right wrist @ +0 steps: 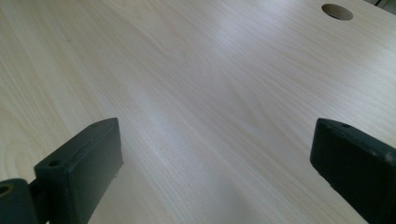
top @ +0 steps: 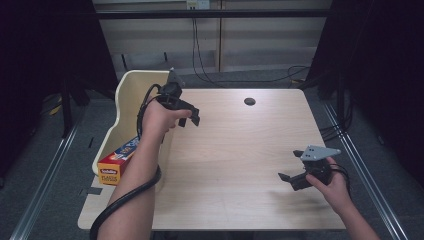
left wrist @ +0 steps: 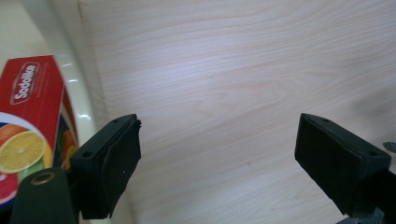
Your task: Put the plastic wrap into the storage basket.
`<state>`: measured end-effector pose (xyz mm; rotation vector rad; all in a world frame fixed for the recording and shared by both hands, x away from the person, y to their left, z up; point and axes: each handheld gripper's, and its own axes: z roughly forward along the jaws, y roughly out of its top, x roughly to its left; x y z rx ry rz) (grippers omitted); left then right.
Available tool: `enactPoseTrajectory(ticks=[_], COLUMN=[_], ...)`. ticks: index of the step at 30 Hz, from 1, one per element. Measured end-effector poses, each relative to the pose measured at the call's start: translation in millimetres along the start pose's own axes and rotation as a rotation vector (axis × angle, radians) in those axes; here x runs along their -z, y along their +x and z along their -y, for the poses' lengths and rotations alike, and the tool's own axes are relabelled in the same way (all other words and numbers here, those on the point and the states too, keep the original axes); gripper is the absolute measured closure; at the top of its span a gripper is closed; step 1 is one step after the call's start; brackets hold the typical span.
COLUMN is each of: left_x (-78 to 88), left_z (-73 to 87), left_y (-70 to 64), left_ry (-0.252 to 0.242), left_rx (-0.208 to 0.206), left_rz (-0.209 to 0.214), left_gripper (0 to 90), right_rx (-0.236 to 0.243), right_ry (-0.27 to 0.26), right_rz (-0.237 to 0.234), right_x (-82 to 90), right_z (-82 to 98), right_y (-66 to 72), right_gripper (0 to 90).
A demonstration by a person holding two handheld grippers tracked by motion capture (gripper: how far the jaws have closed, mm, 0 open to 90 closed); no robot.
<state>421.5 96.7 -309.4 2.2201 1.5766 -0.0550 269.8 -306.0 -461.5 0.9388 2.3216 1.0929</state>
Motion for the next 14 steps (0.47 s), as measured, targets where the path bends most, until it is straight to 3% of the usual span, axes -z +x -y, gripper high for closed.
enactPoseTrajectory(ticks=[14], left_x=[-37.3], left_z=[3.7], left_y=[-18.9], left_ry=[0.013], left_rx=[-0.055], left_rz=[0.05], left_gripper=[14.0], right_rx=[0.001], right_ry=[0.009], right_rz=[0.004], right_x=[-1.9], right_z=[1.5], right_y=[0.4], right_gripper=[2.2])
